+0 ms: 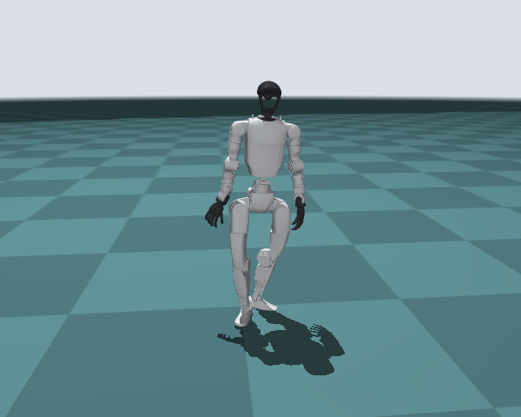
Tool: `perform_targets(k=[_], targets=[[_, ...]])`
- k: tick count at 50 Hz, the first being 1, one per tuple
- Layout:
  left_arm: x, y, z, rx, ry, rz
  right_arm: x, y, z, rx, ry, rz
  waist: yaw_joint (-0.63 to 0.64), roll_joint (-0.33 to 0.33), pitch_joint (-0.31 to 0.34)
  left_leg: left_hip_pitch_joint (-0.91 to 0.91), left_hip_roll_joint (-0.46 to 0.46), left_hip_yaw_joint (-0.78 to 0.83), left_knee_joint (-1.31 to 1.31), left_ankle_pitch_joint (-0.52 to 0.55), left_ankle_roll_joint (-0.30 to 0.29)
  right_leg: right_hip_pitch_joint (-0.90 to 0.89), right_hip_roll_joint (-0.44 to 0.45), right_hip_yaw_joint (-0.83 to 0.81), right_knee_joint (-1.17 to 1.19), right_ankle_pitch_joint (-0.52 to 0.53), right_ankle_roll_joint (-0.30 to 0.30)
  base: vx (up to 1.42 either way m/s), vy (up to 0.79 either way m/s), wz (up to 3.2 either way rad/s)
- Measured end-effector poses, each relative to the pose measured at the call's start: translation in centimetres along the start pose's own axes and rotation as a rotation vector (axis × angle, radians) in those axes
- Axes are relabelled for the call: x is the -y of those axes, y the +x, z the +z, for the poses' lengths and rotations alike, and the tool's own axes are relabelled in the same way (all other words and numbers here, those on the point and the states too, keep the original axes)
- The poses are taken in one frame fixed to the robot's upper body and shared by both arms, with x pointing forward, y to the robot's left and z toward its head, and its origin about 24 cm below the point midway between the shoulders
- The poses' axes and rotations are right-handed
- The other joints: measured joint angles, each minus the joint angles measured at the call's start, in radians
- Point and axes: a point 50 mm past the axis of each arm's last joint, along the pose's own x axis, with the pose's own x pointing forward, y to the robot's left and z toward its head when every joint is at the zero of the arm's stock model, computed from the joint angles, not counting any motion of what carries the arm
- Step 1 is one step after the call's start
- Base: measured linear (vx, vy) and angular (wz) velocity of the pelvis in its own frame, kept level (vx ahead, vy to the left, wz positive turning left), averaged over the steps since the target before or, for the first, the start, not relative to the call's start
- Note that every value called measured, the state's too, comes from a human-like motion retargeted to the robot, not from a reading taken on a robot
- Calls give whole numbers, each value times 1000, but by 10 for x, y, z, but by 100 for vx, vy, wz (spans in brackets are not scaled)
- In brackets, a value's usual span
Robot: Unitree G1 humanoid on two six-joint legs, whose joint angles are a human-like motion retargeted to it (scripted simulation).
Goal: Walk run
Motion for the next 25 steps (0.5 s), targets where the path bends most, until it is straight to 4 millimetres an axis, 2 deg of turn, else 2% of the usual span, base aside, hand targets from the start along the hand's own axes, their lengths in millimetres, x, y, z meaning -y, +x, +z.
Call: perform_targets(k=[2,3,5,6,7,10,12,14,17,21,23,25], targets=[[-8,-2,3,87,-96,152,1,1,1,7,41,-1,-22,-16,3,5,1,10,68,39,20,38,-5,23,-36,-16,-20,34,-21,-18],[-10,-3,4,112,-142,233,1,0,1,3,51,-1,-22,-33,2,-2,-1,-11,120,70,49,56,-25,33,-47,-20,-22,37,-17,-5],[-10,-4,7,127,-219,346,3,1,2,-4,62,-9,1,-96,10,-40,-12,-56,275,122,155,82,-106,52,-55,-19,-3,30,-12,-3],[-9,-4,5,106,-248,346,6,2,5,1,61,-20,18,-127,15,-78,-8,-80,384,103,206,90,-144,64,-51,-19,12,30,-9,-13],[-7,-3,3,81,-274,329,9,2,7,10,59,-31,32,-143,20,-129,8,-126,494,81,230,101,-164,70,-55,-17,25,36,-8,-16],[0,-2,-9,-2,-327,151,24,5,20,56,57,-83,54,-99,21,-378,82,-384,781,-17,132,152,-93,60,-132,17,37,40,-6,-22],[9,-1,-13,-25,-312,44,35,7,30,86,77,-123,82,-85,19,-489,96,-441,821,-45,98,177,-69,69,-170,35,50,49,-1,-35],[16,-2,-18,-55,-278,-26,48,7,42,131,111,-166,114,-83,19,-556,112,-425,774,-35,111,199,-60,81,-192,43,66,47,1,-40],[24,-3,-28,-121,-207,-79,72,6,64,220,161,-238,165,-83,25,-657,86,-427,621,32,174,237,-45,106,-222,44,83,43,1,-49],[31,-6,-41,-212,-96,-123,106,1,93,342,184,-326,219,-59,42,-786,5,-605,376,98,168,316,11,145,-278,33,92,57,4,-59],[35,-8,-47,-257,-42,-158,118,-3,106,393,175,-351,232,-55,41,-824,-19,-687,293,147,175,340,20,170,-281,30,108,53,4,-61],[38,-10,-52,-295,15,-201,124,-7,115,434,163,-360,235,-60,38,-833,-32,-705,271,186,196,358,17,191,-270,38,132,65,9,-49]])
